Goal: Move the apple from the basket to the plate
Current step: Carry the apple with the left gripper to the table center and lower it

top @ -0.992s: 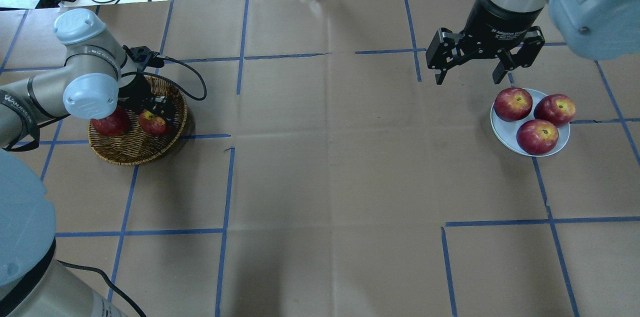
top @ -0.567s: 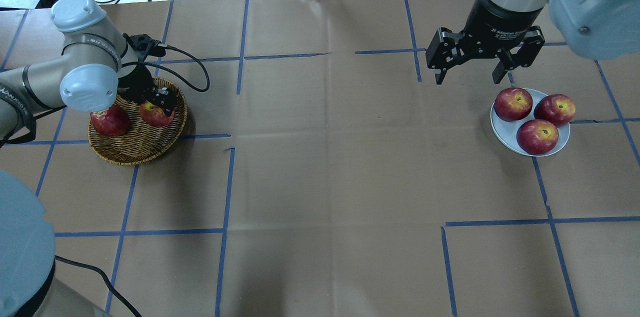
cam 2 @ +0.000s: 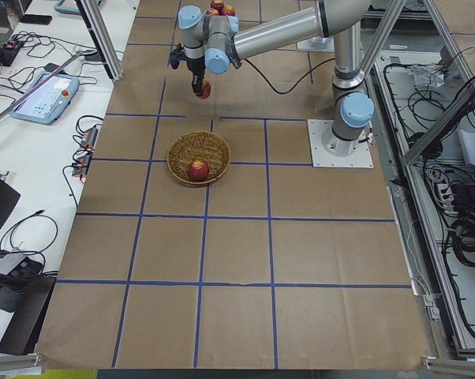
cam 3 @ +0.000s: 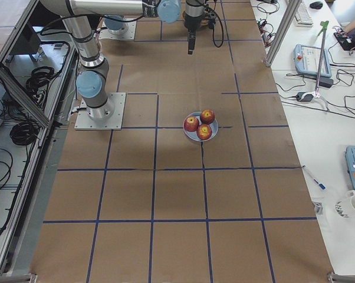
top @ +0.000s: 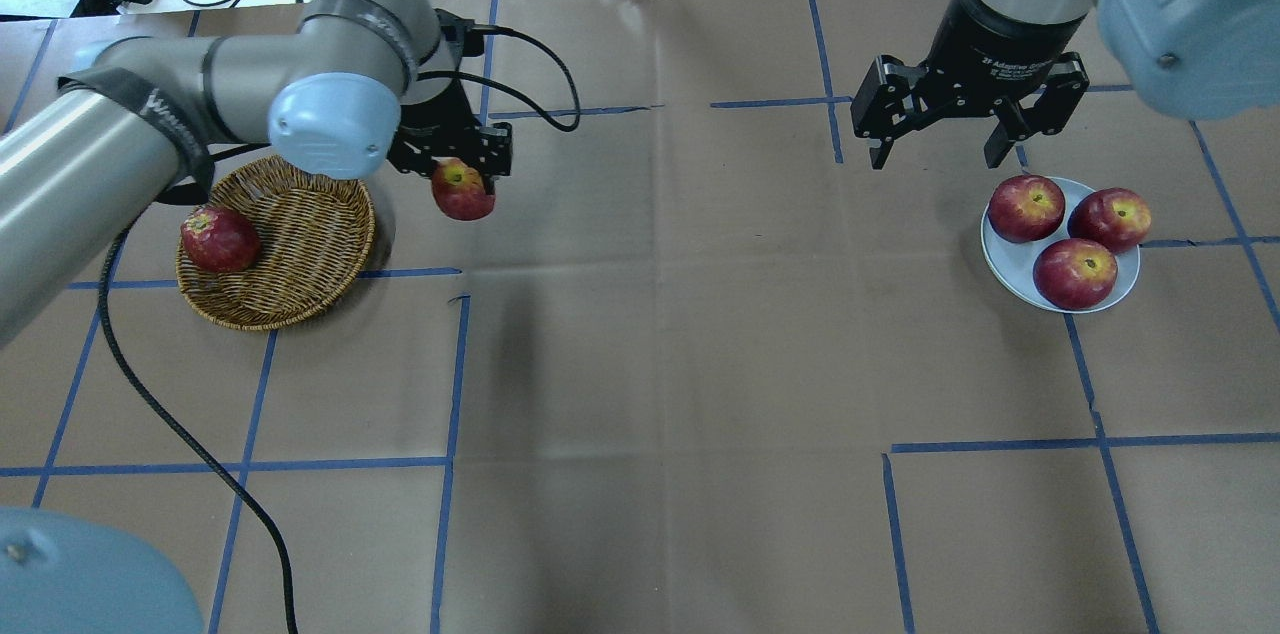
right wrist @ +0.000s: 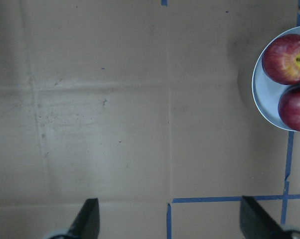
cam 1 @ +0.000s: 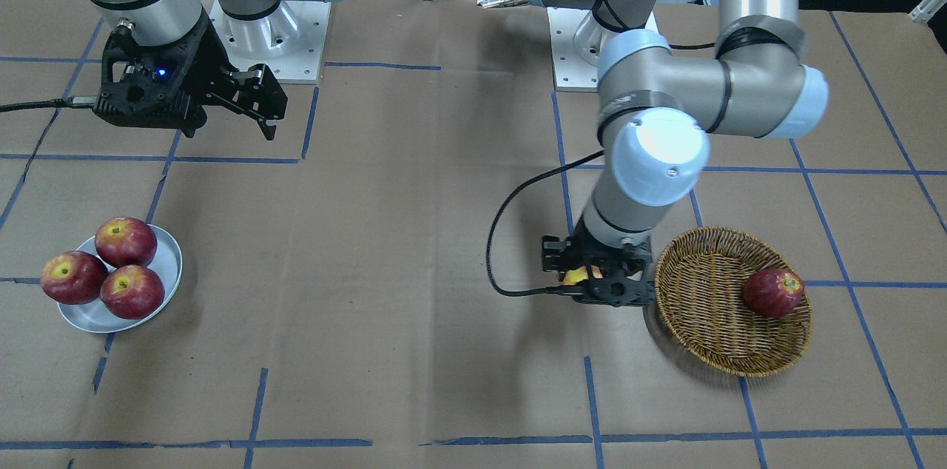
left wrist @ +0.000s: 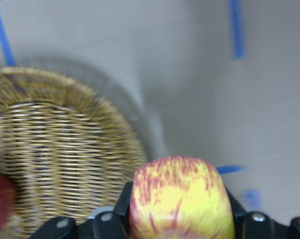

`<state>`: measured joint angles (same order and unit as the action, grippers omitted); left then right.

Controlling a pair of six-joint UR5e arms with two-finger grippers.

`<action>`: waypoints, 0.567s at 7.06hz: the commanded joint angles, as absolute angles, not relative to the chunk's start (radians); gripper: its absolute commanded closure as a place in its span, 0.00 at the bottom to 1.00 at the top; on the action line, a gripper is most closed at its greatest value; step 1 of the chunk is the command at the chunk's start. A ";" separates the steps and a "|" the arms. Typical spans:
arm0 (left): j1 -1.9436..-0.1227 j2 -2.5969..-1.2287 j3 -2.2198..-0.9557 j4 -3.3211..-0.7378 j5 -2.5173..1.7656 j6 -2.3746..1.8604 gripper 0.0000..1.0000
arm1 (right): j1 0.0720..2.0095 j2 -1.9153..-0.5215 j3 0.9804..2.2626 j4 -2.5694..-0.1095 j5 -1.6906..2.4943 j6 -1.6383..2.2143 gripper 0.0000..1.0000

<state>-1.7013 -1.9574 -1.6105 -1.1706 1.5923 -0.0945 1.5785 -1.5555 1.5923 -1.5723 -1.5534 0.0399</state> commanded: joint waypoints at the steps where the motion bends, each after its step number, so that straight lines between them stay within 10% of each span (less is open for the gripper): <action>1: -1.897 -2.089 -1.538 -1.094 1.597 -0.335 0.65 | 1.578 -1.555 1.592 -1.572 -1.554 0.040 0.00; 4: -1.957 -2.200 -1.474 -1.094 1.597 -0.350 0.62 | 1.578 -1.555 1.592 -1.572 -1.552 0.040 0.00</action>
